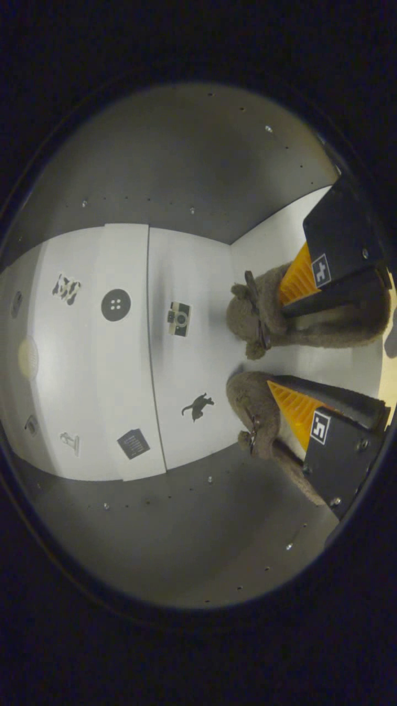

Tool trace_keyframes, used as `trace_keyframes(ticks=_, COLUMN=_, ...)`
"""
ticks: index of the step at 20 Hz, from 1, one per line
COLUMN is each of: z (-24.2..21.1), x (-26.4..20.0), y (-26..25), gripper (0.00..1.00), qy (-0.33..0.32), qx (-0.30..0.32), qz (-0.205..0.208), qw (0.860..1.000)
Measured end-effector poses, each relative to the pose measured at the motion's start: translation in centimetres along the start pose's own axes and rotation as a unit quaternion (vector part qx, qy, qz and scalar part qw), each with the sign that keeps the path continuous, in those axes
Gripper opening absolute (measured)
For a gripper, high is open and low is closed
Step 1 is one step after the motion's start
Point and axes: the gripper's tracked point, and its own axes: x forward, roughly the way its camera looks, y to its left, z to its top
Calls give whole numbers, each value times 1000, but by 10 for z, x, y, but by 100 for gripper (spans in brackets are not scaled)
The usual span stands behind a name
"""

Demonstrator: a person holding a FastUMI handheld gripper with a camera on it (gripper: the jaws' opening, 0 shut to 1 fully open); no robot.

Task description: Open the shoe cabinet door, grab the shoes and put them into the shoe cabinet, then close the shoe cabinet door.

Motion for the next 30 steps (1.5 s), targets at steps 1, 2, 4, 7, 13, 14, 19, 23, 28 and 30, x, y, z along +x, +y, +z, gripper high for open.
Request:
trace_keyframes(ticks=1, z=-1, x=-6, y=-1, gripper=67, qy=-4, qx=-3, qz=0, qw=1000)
trace_keyframes(ticks=2, z=-3, x=-14, y=-2, gripper=67, qy=-8, qx=-6, qz=0, qw=1000)
trace_keyframes(ticks=4, z=1, x=-35, y=-7, gripper=67, qy=-30, qx=-15, qz=-9, qw=999)
trace_keyframes(ticks=7, z=0, x=-84, y=-1, gripper=67, qy=-64, qx=-21, qz=5, qw=998)
trace_keyframes(ticks=13, z=-31, x=-210, y=16, gripper=99, qy=-122, qx=-46, qz=38, qw=991)
trace_keyframes(ticks=14, z=-37, x=-233, y=18, gripper=99, qy=-129, qx=-45, qz=47, qw=990)
trace_keyframes(ticks=19, z=-75, x=-342, y=19, gripper=100, qy=-156, qx=-53, qz=71, qw=984)
trace_keyframes(ticks=23, z=-104, x=-420, y=3, gripper=99, qy=-173, qx=-57, qz=69, qw=981)
trace_keyframes(ticks=28, z=-134, x=-500, y=-41, gripper=100, qy=-183, qx=-52, qz=60, qw=980)
trace_keyframes(ticks=30, z=-140, x=-527, y=-66, gripper=100, qy=-188, qx=-53, qz=51, qw=979)
